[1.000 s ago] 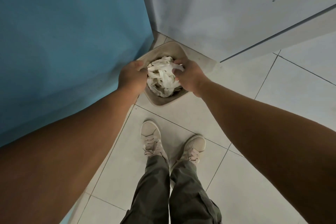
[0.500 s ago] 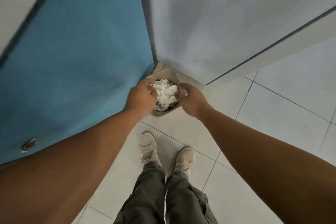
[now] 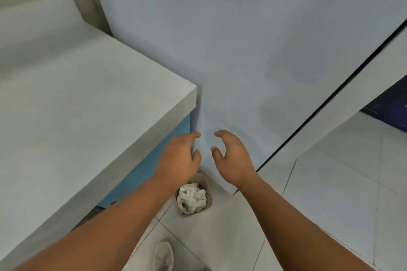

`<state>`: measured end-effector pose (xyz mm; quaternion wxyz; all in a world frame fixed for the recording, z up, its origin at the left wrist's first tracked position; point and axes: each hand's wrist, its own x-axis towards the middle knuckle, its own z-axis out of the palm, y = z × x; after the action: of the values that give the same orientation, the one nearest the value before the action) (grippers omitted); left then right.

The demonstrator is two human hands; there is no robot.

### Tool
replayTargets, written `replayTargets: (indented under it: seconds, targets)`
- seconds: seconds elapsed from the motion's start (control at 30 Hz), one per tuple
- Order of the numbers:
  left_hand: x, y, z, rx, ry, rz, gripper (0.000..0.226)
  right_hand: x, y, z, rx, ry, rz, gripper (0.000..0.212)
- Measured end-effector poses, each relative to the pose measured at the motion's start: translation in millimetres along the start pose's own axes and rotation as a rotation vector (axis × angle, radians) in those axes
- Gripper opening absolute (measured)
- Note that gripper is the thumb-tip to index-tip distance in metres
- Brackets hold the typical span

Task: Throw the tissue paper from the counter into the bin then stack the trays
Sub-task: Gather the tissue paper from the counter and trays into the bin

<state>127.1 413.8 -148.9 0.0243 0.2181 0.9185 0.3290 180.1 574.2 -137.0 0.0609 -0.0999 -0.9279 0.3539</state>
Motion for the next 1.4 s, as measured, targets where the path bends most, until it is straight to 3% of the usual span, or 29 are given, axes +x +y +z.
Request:
replayTargets:
  seconds: [0.27,0.63,0.87,1.4]
  targets:
    - [-20,41,-125,0.067,0.276,0.091,0.048,1,-117,-55,0.037,0.045,-0.304,0.047]
    - [-78,8,-260,0.212,0.500,-0.078,0.048,-2,-247,-34,-0.027,-0.054,-0.574,0.043]
    - [-127,-74,-329,0.267,0.580,-0.219,0.046,-1,-321,24,-0.025,-0.181,-0.691,0.045]
    - [-205,-327,-469,0.319,0.470,-0.537,0.045,-4,-482,230,-0.049,-0.484,-0.687,0.036]
